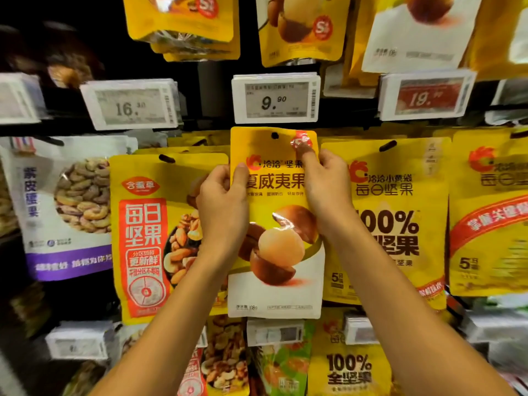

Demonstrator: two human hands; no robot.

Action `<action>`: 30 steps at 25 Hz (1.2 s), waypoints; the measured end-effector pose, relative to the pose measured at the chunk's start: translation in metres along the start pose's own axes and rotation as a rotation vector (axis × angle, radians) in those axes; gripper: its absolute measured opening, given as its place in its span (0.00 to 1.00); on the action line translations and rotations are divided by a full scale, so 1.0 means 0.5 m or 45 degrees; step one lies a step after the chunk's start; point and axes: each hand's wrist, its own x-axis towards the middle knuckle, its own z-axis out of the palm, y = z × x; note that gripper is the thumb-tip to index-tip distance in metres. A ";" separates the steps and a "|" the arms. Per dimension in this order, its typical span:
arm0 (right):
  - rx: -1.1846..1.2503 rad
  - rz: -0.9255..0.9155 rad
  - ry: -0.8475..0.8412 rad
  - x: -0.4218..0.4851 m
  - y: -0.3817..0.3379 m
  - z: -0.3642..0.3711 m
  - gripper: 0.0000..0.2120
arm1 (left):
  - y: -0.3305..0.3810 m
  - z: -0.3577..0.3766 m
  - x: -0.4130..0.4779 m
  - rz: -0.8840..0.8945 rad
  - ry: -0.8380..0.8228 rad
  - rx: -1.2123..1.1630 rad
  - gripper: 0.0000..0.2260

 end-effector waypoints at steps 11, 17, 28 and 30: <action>-0.051 0.004 0.094 -0.006 0.002 0.006 0.16 | -0.016 -0.012 0.009 0.023 -0.076 -0.021 0.17; -0.276 -0.077 0.157 0.000 0.037 0.019 0.17 | -0.062 -0.003 0.016 0.137 -0.059 0.070 0.14; -0.626 -0.571 0.358 -0.143 0.138 0.006 0.22 | -0.107 -0.109 -0.081 0.378 0.029 0.478 0.19; -0.510 -0.594 0.311 -0.243 0.171 0.000 0.14 | -0.115 -0.188 -0.168 0.192 0.042 0.394 0.10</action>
